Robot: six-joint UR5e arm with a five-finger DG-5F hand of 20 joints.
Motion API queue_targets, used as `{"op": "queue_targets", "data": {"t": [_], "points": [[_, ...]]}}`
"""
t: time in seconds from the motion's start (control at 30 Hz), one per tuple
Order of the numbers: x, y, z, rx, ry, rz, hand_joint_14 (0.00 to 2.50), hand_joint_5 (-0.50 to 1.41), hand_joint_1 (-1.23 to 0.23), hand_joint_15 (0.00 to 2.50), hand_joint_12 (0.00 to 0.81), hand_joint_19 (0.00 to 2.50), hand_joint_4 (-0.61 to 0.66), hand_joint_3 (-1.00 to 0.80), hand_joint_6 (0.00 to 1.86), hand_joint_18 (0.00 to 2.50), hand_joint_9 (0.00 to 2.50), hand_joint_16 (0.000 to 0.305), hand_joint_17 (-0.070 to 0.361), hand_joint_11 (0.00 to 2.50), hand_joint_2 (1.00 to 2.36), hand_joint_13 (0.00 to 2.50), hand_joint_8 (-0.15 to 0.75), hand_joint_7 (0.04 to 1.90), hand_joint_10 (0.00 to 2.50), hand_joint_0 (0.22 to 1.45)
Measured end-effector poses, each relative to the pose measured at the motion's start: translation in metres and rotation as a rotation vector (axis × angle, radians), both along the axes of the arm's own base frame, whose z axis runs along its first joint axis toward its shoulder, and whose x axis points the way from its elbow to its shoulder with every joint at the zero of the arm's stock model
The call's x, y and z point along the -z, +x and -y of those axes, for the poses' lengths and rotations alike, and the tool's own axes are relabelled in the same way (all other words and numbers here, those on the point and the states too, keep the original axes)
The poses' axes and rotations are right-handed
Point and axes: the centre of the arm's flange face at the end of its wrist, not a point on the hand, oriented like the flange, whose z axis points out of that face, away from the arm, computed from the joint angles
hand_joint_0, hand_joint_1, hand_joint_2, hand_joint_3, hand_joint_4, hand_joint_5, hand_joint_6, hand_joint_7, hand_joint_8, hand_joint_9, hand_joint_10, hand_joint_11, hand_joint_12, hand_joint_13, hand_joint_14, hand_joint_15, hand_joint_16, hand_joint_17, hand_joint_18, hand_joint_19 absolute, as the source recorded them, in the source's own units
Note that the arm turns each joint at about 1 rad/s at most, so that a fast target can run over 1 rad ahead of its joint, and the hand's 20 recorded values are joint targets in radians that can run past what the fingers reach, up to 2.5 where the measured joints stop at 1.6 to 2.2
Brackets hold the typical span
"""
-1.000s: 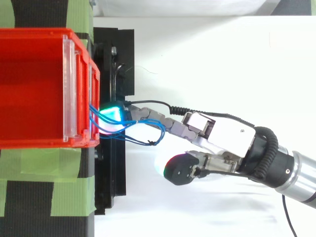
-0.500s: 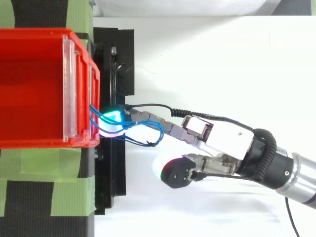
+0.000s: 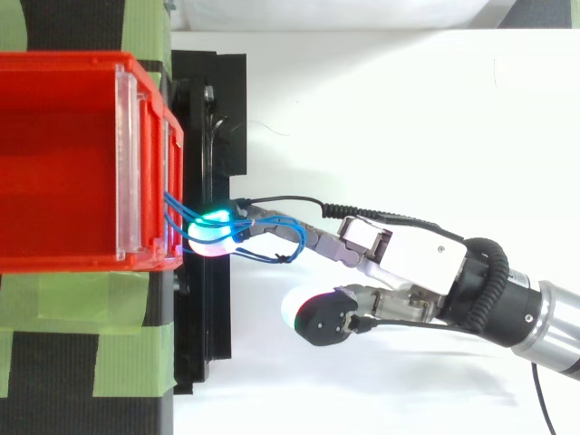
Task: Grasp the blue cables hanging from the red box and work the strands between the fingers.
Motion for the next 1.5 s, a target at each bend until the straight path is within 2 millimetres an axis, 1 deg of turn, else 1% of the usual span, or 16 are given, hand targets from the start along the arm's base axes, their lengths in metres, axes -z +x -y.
{"op": "queue_targets", "data": {"t": [0.47,0.67,0.83,1.23,1.5], "points": [[0.000,0.003,-0.002,-0.074,0.112,0.050,0.00,-0.50,-0.24,0.20,0.406,0.08,0.05,-1.00,0.01,0.00,0.00,0.080,0.179,0.03,1.00,0.00,0.305,0.64,0.00,0.63],[0.006,-0.004,0.003,-0.085,0.131,0.072,0.01,-0.50,-0.24,0.21,0.406,0.10,0.05,-1.00,0.00,0.00,0.00,0.079,0.177,0.05,1.00,0.01,0.305,0.64,0.00,0.63],[0.007,-0.005,0.006,-0.087,0.163,0.119,0.01,-0.50,-0.25,0.21,0.407,0.12,0.05,-1.00,0.00,0.00,0.01,0.078,0.175,0.06,1.00,0.02,0.305,0.64,0.00,0.63],[0.008,-0.006,0.021,-0.072,0.223,0.144,0.01,-0.50,-0.25,0.23,0.404,0.14,0.06,-1.00,0.00,0.00,0.02,0.076,0.171,0.07,1.00,0.05,0.306,0.64,0.00,0.64],[0.019,-0.021,0.032,-0.058,0.235,0.159,0.01,-0.50,-0.26,0.26,0.405,0.18,0.06,-1.00,0.00,0.01,0.08,0.074,0.166,0.16,1.00,0.10,0.314,0.65,0.00,0.64]]}}
